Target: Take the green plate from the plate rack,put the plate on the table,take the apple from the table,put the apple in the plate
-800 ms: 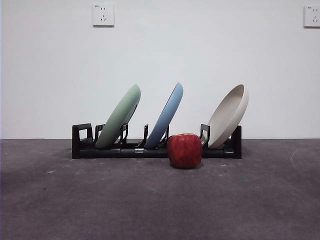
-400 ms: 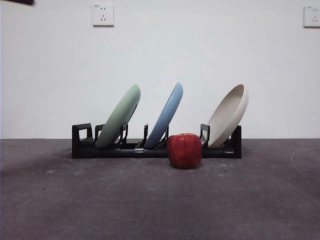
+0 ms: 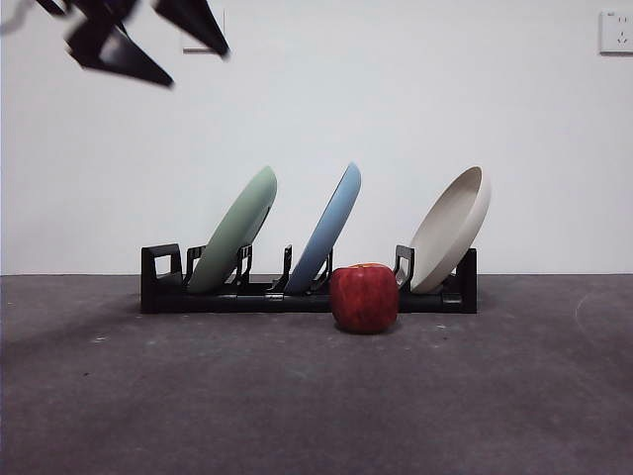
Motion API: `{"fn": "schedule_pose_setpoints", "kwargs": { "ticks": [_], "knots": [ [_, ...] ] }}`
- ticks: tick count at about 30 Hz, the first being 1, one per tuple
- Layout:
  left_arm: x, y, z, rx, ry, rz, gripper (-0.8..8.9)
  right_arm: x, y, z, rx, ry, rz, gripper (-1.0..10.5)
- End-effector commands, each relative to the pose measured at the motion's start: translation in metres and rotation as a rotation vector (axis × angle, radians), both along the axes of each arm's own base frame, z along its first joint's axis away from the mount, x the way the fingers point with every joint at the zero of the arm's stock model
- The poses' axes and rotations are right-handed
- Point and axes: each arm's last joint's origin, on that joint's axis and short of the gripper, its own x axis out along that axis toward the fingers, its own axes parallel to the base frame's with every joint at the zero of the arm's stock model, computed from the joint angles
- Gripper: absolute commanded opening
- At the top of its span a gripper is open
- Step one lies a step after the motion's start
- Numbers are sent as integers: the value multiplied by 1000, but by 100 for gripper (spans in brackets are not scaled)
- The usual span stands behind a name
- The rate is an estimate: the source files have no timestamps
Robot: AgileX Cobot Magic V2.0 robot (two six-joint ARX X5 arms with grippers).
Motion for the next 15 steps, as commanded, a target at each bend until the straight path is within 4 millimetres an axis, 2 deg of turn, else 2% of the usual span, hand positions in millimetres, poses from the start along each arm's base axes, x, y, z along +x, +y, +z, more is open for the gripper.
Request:
{"fn": "schedule_pose_setpoints", "kwargs": {
  "ticks": [1,8,15],
  "knots": [
    [24,-14,-20,44,19,-15,625,0,0,1,7,1,-3,630],
    [66,-36,-64,84,44,-10,625,0,0,1,7,3,-3,630],
    [81,-44,-96,101,79,-8,625,-1,0,1,6,5,-2,630]
  ]
}}
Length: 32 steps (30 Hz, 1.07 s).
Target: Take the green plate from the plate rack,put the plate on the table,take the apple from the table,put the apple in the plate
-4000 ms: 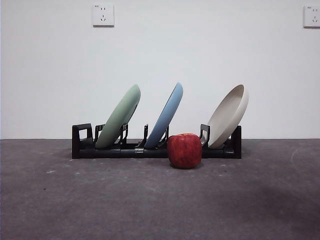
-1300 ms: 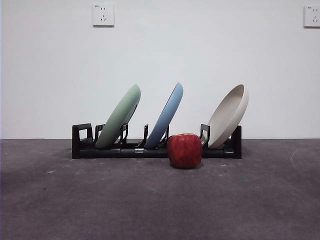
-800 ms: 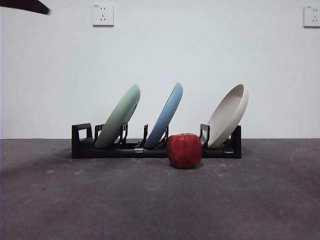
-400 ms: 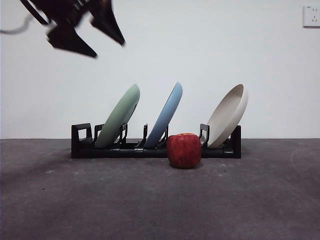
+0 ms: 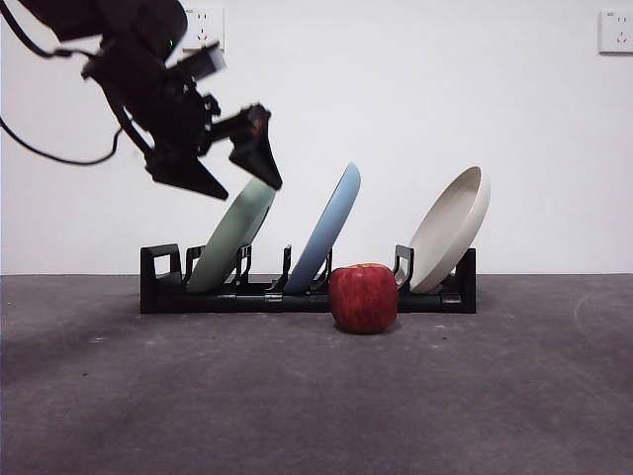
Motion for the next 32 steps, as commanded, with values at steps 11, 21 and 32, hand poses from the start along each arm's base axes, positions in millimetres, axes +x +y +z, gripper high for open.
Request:
{"fn": "schedule_pose_setpoints", "kwargs": {
  "ticks": [11,21,32],
  "knots": [
    [4,-11,-16,20,7,-18,95,3,1,0,3,10,0,630],
    [5,-11,-15,11,-1,-20,-8,3,1,0,3,12,0,630],
    [-11,-6,32,-40,-108,-8,-8,3,1,0,3,11,0,630]
  ]
}}
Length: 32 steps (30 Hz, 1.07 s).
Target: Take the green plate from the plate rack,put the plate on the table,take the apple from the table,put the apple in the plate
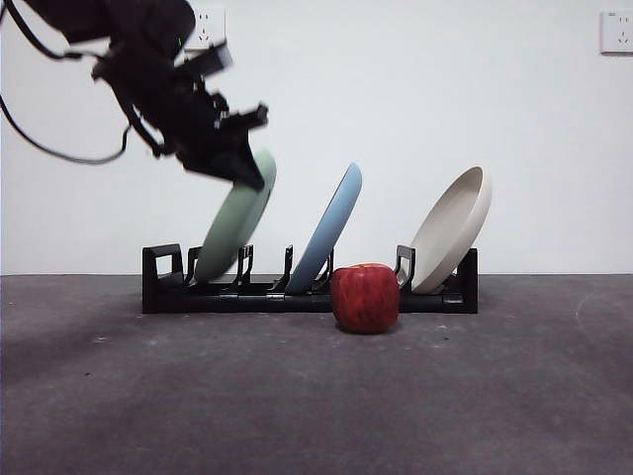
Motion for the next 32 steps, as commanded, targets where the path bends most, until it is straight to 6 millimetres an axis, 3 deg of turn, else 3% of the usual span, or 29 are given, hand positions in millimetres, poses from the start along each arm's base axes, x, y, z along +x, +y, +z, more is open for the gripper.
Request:
{"fn": "schedule_pose_setpoints", "kwargs": {
  "ticks": [1,4,7,11,15,23,32],
  "knots": [
    [-11,3,28,-29,-78,-6,-8,0,0,1,5,-1,0,630],
    [-30,8,56,-41,-112,-10,-8,0,0,1,5,-1,0,630],
    [-65,12,86,-28,-94,-35,-8,0,0,1,5,-1,0,630],
    [-104,9,107,32,-89,-94,-8,0,0,1,5,-1,0,630],
    [-146,-3,119,211,-104,-106,-6,0,0,1,6,0,0,630],
    [-201,-43,99,488,-20,-190,-6,0,0,1,8,0,3,630],
    [-242,-77,26,667,-7,-228,-6,0,0,1,10,1,5,630]
  ]
}}
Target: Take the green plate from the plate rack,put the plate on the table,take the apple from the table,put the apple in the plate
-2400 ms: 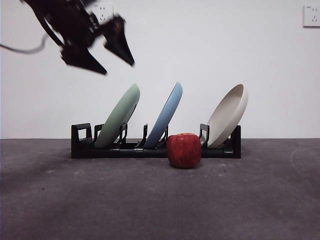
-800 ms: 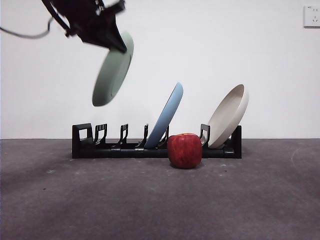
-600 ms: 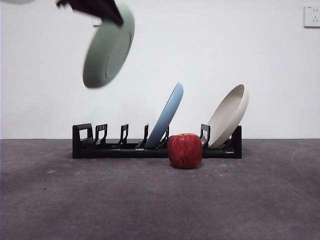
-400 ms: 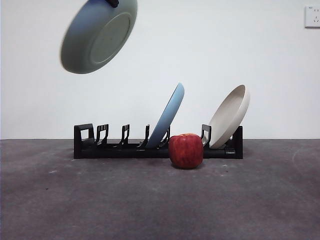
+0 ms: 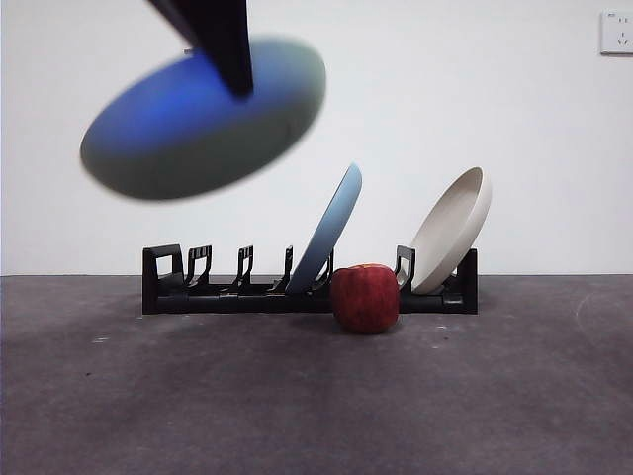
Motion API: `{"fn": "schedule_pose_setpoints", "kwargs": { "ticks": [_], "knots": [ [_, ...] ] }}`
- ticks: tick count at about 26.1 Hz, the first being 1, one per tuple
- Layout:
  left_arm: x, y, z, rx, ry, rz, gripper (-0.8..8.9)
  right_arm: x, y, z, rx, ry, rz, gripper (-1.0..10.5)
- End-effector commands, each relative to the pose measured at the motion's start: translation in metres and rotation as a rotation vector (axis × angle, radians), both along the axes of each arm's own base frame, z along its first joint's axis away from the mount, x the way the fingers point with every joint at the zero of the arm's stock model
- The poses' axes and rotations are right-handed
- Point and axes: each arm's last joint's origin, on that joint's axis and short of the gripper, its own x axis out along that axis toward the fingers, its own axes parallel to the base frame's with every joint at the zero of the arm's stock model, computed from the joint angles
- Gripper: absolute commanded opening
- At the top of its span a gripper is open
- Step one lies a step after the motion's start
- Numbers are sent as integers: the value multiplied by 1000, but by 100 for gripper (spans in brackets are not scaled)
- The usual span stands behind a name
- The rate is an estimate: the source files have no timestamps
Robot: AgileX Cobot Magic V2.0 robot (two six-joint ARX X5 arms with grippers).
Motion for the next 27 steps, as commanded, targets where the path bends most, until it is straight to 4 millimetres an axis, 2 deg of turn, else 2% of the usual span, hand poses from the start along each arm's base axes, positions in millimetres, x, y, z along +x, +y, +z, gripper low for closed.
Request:
{"fn": "schedule_pose_setpoints", "kwargs": {
  "ticks": [1,7,11,18,23,24,26,27],
  "knots": [
    [-7,-7,-26,24,-22,-1,-6,0,0,1,8,1,1,630],
    [-11,-18,-82,94,-33,-14,-6,-1,0,1,9,13,-2,629],
    [-10,-27,-110,134,-16,-24,-6,-1,0,1,9,12,-2,629],
    [-7,-48,-143,165,-11,-53,-6,-1,0,1,9,12,-2,629],
    [-8,-52,-159,196,48,-80,3,-1,0,1,9,12,-2,629],
    [-9,-53,-159,180,71,-94,34,-1,0,1,9,12,-2,629],
    [-9,-54,-158,158,83,-103,198,-1,0,1,9,12,-2,629],
    [-9,-54,-158,157,83,-103,230,-1,0,1,9,12,-2,629]
  ]
}}
